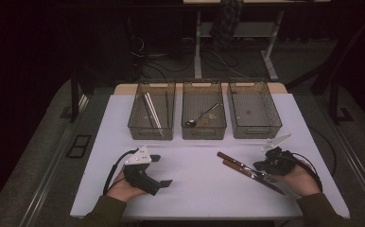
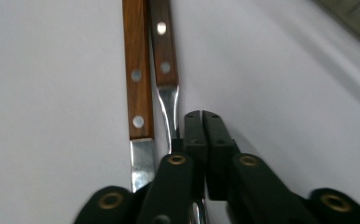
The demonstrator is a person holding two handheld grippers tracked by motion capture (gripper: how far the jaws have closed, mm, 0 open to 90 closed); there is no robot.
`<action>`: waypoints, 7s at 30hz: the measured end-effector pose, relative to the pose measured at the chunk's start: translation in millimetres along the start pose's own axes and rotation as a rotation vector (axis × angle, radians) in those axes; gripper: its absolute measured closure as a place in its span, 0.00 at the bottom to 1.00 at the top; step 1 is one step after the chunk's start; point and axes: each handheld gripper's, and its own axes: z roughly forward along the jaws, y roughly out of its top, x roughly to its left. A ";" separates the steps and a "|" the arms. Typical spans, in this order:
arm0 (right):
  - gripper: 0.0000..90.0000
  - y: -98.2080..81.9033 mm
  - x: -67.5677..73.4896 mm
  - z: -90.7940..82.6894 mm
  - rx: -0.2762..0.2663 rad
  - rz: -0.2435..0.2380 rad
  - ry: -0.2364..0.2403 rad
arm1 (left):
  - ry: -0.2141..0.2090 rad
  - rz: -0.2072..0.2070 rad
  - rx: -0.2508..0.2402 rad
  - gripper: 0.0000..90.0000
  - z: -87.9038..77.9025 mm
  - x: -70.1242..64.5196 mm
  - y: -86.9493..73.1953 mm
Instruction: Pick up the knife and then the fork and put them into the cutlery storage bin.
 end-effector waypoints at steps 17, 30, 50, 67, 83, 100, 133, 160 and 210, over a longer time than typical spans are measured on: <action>0.80 12.3 26.2 2.0 -0.017 -0.091 0.048 | -0.008 0.006 -0.003 0.00 0.1 -0.9 0.3; 0.84 11.1 30.1 16.7 0.049 -0.135 0.040 | -0.015 0.003 0.003 0.00 1.0 -1.4 0.3; 0.84 63.6 36.9 35.3 0.456 -0.183 0.026 | -0.026 0.003 0.016 0.00 3.1 -2.8 0.1; 0.85 55.2 27.7 18.3 0.320 -0.101 0.060 | -0.031 0.007 0.015 0.00 2.7 -3.1 0.5; 0.85 38.1 3.8 -30.3 -0.059 0.048 0.090 | -0.040 -0.001 -0.012 0.00 0.6 -3.8 0.0; 0.85 42.5 -10.4 -63.8 -0.299 0.108 0.067 | -0.034 0.001 -0.004 0.00 -1.3 -2.6 -2.5; 0.85 122.8 -78.2 -104.2 -0.489 0.204 -0.242 | -0.034 -0.007 -0.006 0.00 -3.7 -3.2 -4.8; 0.85 98.7 -126.2 -31.8 -0.353 0.288 -0.344 | -0.047 -0.013 -0.014 0.00 -3.3 -3.6 -5.2; 0.34 48.7 -45.5 -52.6 -0.402 0.186 -0.093 | -0.028 -0.013 -0.003 0.00 -2.6 -4.0 -5.6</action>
